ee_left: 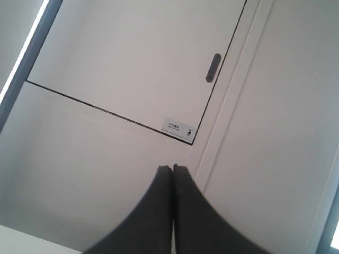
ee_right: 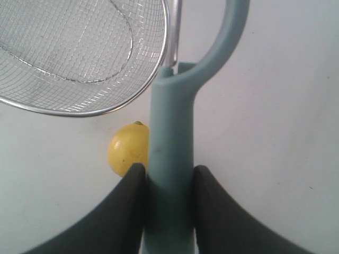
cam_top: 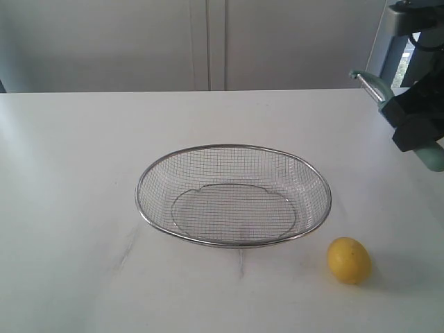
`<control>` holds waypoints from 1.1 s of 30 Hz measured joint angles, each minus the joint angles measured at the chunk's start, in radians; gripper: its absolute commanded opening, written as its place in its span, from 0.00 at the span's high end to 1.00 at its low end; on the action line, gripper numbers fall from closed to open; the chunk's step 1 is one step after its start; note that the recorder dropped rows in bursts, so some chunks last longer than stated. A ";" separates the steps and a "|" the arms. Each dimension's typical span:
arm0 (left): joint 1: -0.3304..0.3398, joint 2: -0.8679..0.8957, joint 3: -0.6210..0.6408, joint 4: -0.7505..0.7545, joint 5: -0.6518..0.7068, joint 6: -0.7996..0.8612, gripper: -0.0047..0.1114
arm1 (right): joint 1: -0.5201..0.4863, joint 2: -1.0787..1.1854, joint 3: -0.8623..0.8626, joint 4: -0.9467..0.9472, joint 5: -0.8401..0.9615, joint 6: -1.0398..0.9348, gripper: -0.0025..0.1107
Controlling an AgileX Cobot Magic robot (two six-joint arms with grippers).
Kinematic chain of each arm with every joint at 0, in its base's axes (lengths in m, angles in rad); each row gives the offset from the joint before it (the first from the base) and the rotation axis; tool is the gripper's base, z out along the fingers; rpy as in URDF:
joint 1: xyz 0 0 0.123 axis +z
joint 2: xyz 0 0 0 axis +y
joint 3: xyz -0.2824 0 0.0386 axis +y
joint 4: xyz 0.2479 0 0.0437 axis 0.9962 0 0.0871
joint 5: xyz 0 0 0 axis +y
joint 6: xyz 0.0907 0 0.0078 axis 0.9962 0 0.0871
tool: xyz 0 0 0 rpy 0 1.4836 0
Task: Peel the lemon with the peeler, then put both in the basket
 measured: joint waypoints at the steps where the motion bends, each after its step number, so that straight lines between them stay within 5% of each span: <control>1: 0.000 0.000 0.000 0.005 0.000 -0.018 0.96 | 0.000 0.000 0.000 0.000 0.000 0.000 0.98; 7: 0.000 -0.002 -0.040 0.200 0.012 -0.059 0.96 | 0.000 0.000 0.000 0.000 0.000 0.000 0.98; 14: 0.000 0.151 -0.241 0.543 0.088 -0.205 0.96 | 0.000 0.000 0.000 0.000 0.000 0.000 0.98; 23: 0.000 0.517 -0.476 1.492 0.089 -1.069 0.96 | 0.000 0.000 0.000 0.000 0.000 0.000 0.98; 33: -0.015 0.777 -0.647 1.637 -0.117 -1.216 0.96 | 0.000 0.000 0.000 0.000 0.000 0.000 0.98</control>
